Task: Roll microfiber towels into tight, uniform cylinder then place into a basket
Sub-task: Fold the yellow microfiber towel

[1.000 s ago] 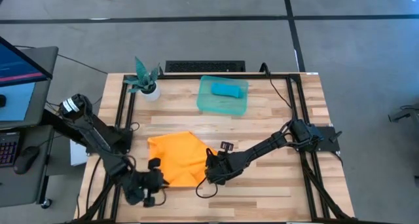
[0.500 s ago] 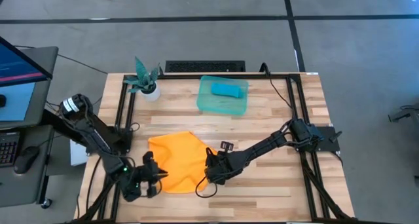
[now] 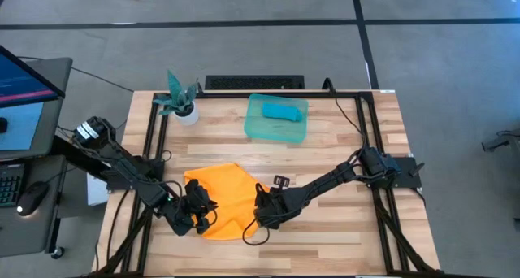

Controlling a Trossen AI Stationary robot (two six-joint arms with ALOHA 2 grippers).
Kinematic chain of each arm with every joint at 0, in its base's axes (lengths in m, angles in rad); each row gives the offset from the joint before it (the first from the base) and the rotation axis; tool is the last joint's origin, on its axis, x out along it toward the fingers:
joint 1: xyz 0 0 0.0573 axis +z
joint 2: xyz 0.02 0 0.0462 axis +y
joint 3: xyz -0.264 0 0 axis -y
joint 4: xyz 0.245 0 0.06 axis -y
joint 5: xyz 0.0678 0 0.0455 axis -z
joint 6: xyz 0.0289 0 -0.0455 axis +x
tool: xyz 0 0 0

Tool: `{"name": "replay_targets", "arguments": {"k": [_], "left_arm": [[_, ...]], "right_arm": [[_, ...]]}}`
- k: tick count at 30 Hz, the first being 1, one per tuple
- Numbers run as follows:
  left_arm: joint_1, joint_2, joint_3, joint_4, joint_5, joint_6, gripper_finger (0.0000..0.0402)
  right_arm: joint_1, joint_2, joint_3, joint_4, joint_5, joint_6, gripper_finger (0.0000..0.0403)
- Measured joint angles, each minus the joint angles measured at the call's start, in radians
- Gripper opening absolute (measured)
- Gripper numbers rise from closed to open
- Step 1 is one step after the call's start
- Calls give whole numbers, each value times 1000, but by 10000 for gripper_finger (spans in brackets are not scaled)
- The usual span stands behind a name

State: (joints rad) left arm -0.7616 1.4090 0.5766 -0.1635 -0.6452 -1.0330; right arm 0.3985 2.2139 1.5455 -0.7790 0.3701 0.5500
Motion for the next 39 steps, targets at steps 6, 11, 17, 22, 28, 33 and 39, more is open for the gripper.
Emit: {"name": "replay_targets", "arguments": {"k": [6, 11, 17, 22, 28, 33, 39], "left_arm": [[21, 0, 0, -1, 13, 0, 85], [34, 0, 0, -1, 12, -1, 132], [56, 0, 0, 125, -22, 67, 150], [94, 69, 1, 277, -13, 139, 143], [141, 264, 23, 534, 165, 316, 135], [174, 347, 99, 577, 339, 460, 134], [212, 356, 163, 523, 447, 577, 134]], "right_arm": [[7, 0, 0, 0, 2, -24, 127], [14, 1, 0, -3, 2, -23, 127], [30, 2, 0, 3, 20, -20, 127], [31, 2, 0, 6, 31, -19, 127], [30, 2, 0, 5, 31, -19, 127], [30, 2, 0, 6, 31, -19, 127], [30, 2, 0, 5, 30, -19, 127]]}}
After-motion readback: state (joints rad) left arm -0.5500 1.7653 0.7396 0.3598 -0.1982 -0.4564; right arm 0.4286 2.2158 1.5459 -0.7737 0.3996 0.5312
